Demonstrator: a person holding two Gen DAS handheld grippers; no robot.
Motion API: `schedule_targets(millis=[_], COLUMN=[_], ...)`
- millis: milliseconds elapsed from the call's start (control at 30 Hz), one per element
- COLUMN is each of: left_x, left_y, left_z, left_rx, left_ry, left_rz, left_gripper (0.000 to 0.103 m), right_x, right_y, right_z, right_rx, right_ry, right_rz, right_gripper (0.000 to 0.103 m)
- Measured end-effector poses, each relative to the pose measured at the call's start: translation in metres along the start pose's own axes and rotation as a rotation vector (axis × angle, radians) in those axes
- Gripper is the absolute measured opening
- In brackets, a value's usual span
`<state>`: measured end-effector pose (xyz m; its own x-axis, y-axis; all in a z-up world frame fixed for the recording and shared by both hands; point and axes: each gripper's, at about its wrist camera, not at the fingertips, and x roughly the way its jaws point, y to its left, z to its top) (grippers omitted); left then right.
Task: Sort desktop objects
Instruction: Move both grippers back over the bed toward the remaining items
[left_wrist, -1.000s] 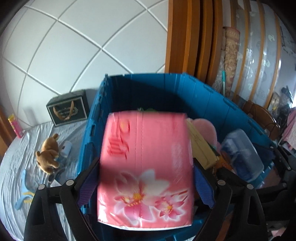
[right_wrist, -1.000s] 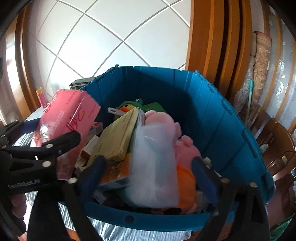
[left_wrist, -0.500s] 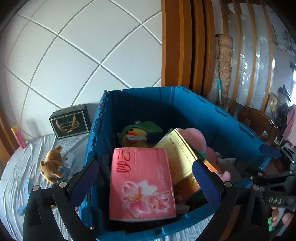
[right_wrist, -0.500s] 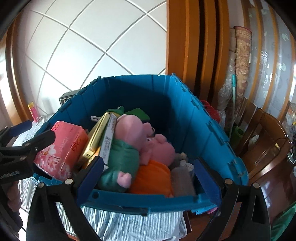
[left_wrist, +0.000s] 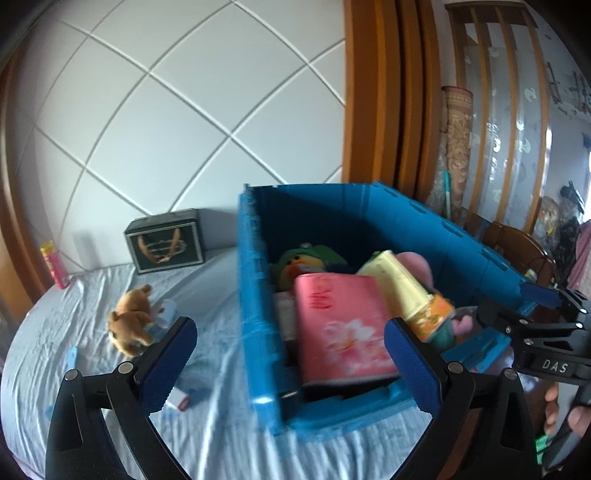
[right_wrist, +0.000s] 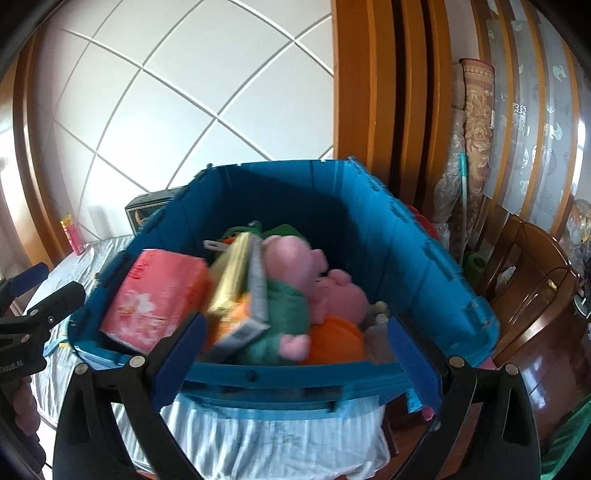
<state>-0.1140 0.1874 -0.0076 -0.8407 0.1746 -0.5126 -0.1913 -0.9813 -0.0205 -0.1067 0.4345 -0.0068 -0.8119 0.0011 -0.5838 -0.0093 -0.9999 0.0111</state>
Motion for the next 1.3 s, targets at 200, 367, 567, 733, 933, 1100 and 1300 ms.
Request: schedule_targets(millis=[200,367,567,733,933,1100,1300], left_x=[-0.02,-0.036,-0.047,-0.048,-0.034,-0.016,0.013], left_y=[0.05,0.098,0.16,0.216,0.286,0.332,0.384], left_z=[-0.008,-0.023,-0.051,-0.084,-0.123,-0.147,-0.168], left_rx=[-0.018,-0.035,-0.055,-0.075,-0.177,-0.262,-0.318], left_ry=[-0.006,0.001,0.022,0.057,0.152,0.213,0.308], left_rz=[0.013,0.017,0.051,0.14,0.207,0.279,0.398], left_gripper=[0.102,0.102,0.102,0.102,0.102,0.102,0.102], right_x=[-0.01,-0.026,-0.036,-0.039,-0.02,0.015,0.082], right_y=[0.055,0.103,0.159,0.207,0.266,0.31,0.352], right_z=[-0.005,-0.01,-0.024,-0.038,-0.055,-0.058,-0.061], right_rx=[-0.02,-0.036,-0.045,-0.046,-0.059,-0.138,-0.202], right_ry=[0.001,-0.008,-0.003,-0.01,0.025,0.073,0.148], right_rz=[0.004,-0.012,-0.019,0.01,0.095,0.162,0.251], right_gripper=[0.099,0.099,0.099,0.099,0.099,0.103,0.103])
